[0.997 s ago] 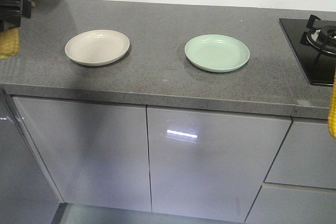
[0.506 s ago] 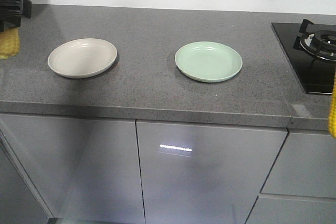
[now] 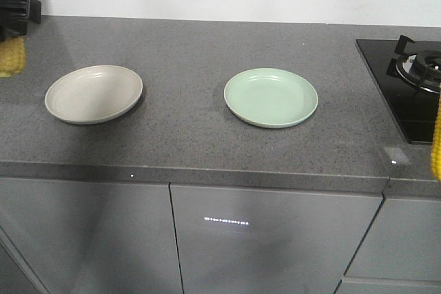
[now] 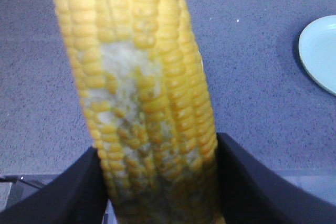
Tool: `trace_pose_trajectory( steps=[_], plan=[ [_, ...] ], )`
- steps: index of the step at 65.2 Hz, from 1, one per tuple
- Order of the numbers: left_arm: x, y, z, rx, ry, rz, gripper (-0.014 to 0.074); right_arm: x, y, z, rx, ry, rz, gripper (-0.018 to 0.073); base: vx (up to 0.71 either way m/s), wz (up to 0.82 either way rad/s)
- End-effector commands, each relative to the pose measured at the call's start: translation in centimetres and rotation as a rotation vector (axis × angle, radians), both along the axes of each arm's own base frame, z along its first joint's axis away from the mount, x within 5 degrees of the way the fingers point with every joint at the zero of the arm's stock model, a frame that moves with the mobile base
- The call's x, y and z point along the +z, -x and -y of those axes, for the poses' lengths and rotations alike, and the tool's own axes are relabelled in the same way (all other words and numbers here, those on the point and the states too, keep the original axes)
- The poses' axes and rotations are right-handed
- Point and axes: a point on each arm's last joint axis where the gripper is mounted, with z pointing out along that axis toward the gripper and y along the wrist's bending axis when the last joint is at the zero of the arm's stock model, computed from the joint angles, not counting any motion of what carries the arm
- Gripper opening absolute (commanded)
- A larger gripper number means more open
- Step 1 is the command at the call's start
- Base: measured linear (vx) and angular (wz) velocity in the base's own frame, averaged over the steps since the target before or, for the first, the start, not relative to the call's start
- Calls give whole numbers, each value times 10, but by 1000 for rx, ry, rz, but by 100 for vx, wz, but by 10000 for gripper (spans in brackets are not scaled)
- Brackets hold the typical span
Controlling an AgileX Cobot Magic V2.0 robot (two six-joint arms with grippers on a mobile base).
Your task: Distribute corn equally
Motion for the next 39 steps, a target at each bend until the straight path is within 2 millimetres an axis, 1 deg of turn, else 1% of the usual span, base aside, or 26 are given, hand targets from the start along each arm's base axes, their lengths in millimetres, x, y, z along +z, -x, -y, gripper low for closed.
trace_pose_trajectory(
  steps=[1,39],
  plan=[
    [17,6,-3,-5,20,107,128,15,3,2,-5,-8,107,98,14,-4],
    [17,6,-3,-5,20,107,128,15,3,2,-5,-8,107,98,14,-2]
  ],
)
